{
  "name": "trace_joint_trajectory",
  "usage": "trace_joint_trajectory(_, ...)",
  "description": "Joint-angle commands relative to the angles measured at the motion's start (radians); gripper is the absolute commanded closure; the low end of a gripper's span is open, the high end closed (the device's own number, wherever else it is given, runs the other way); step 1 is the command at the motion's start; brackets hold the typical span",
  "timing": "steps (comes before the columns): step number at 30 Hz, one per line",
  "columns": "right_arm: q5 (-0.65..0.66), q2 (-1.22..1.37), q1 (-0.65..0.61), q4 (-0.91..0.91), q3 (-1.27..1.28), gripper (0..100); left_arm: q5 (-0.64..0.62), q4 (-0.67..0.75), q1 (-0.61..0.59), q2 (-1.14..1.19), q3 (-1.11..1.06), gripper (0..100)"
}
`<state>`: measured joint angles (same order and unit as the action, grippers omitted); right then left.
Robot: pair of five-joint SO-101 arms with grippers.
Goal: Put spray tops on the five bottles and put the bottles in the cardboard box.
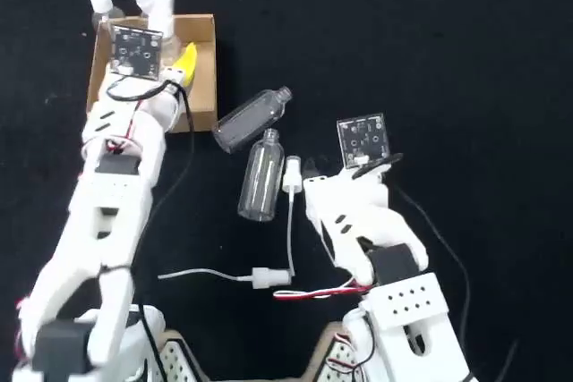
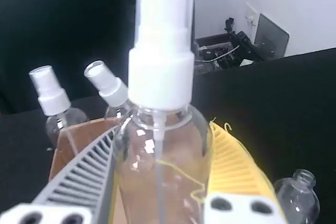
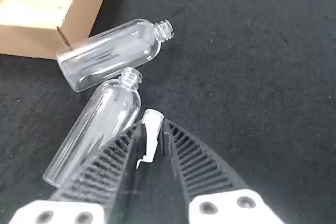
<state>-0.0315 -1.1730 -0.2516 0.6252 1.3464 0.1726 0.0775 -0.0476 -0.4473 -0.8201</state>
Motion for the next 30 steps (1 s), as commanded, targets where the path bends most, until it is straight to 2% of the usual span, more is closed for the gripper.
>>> trace_joint_trajectory(1,0.0,-0.01,0.012,-0.023,-0.004,94.5,-0.009,0.098,0.013,0.127,0.15,90)
trace_joint_trajectory(8,0.0,-0.012,0.012,-0.023,-0.004,94.4,-0.011,0.098,0.024,0.328,0.294,90)
trace_joint_trajectory(30,0.0,-0.013,0.012,-0.023,-0.004,94.3,-0.009,0.12,0.008,0.345,0.254,90)
